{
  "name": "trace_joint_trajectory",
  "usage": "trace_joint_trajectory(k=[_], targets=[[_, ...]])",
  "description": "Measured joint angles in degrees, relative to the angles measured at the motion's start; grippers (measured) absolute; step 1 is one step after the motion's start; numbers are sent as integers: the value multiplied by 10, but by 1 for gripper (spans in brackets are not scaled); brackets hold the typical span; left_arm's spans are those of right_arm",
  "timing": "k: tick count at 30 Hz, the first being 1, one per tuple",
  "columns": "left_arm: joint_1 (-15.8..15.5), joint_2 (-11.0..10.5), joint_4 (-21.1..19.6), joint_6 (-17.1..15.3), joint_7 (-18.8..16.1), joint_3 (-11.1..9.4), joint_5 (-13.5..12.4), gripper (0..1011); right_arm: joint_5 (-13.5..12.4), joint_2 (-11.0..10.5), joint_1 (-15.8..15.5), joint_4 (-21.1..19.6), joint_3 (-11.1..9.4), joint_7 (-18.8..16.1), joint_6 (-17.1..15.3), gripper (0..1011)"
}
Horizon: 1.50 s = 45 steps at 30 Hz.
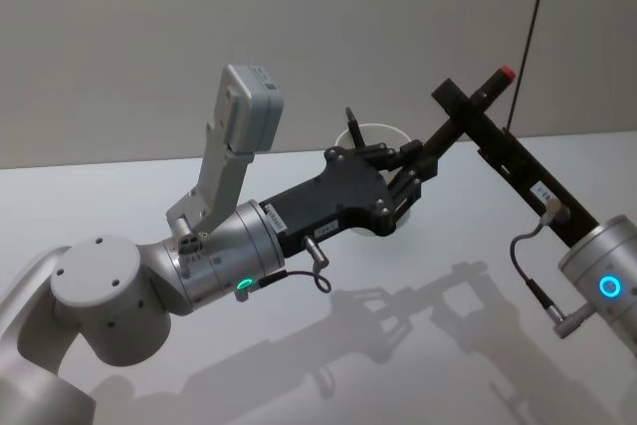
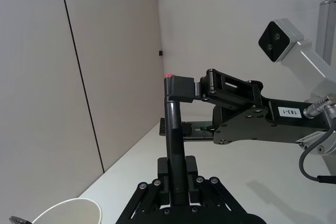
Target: Place the pen into the pen holder.
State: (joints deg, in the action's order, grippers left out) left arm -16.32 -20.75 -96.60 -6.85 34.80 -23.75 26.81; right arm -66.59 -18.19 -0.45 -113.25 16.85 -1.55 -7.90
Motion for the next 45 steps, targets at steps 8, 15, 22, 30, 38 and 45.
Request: trace_joint_trajectory(k=[8,15,22,30,38,45], targets=[[0,0,0,0,0,0,0,185,5,1,-2,-3,4,8,9,1001],[0,0,0,0,0,0,0,185,10,1,-3,-6,6,17,15,1001],[0,0,0,0,0,0,0,185,15,2,-4,-8,9,26,19,1001],[0,0,0,0,0,0,0,185,19,2,-5,-10,10,31,22,907],[0,0,0,0,0,0,0,185,20,2,-5,-11,11,34,23,692],[0,0,0,0,0,0,0,185,21,2,-5,-11,11,36,24,447]])
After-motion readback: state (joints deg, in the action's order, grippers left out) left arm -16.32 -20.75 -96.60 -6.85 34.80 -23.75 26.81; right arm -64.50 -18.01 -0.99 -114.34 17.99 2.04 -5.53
